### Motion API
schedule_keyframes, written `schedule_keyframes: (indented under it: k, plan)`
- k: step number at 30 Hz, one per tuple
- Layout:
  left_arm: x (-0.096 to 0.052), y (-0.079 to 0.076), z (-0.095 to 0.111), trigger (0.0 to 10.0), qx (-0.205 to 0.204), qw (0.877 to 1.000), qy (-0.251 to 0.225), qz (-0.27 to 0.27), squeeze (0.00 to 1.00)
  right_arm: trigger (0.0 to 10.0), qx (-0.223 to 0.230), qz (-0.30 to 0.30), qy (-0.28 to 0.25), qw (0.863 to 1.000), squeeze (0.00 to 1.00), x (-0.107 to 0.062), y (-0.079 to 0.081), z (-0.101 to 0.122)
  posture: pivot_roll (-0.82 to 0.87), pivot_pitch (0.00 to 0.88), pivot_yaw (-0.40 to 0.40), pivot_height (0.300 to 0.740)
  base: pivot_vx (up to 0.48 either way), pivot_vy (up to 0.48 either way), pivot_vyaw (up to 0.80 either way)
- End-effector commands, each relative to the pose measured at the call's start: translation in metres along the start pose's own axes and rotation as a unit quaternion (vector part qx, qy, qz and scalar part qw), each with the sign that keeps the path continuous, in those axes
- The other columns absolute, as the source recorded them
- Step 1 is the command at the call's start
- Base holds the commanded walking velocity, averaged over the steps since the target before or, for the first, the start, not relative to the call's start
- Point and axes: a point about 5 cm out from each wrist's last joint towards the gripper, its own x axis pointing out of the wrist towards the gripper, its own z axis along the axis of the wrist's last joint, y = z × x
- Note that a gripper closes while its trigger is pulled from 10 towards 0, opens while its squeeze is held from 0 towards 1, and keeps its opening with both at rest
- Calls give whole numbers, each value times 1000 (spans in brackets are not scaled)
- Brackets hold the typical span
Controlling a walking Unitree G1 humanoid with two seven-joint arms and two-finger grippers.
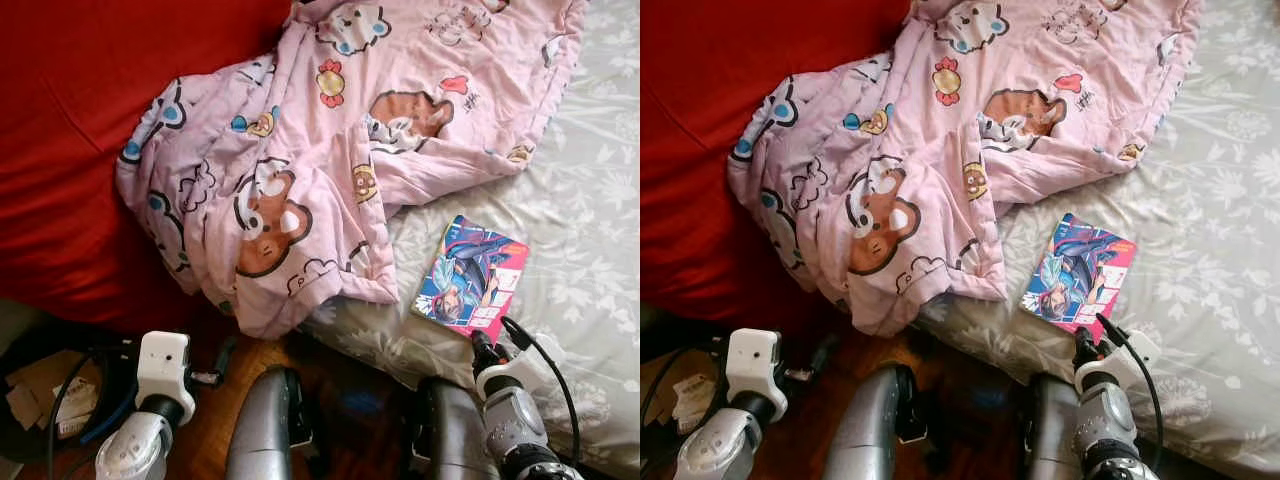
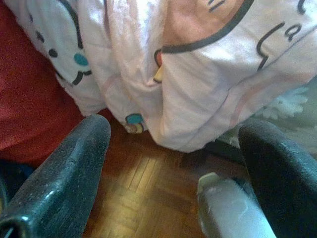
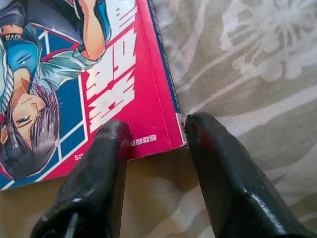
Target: Clean up the room
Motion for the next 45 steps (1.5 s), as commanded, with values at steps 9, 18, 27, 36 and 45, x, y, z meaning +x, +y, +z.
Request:
schedule_keyframes:
  k: [9, 18, 27, 36, 45]
  plan:
    - [-18, 8, -7, 10000, 19, 999, 32, 10, 0, 10000, 162, 25, 8, 986, 0, -7, -1, -18, 163, 432, 134, 626, 0, 0, 0]
    - [-19, 6, -6, 10000, 23, 999, 35, 6, 0, 10000, 207, 47, 4, 977, 0, -7, 1, -19, 166, 430, 135, 626, 0, 0, 0]
    - [-21, 7, -5, 10000, 30, 999, 36, 6, 0, 10000, 249, -1, 3, 969, 0, -17, -19, -28, 180, 436, 136, 626, 0, 0, 0]
    - [-24, 6, -6, 10000, 34, 998, 42, 7, 0, 10000, 259, 30, 7, 965, 0, -14, -8, -28, 180, 448, 132, 626, 0, 0, 0]
    - [-27, 5, -8, 10000, 37, 998, 47, 8, 0, 9020, 260, 53, 4, 964, 0, -9, 0, -22, 181, 459, 131, 626, 0, 0, 0]
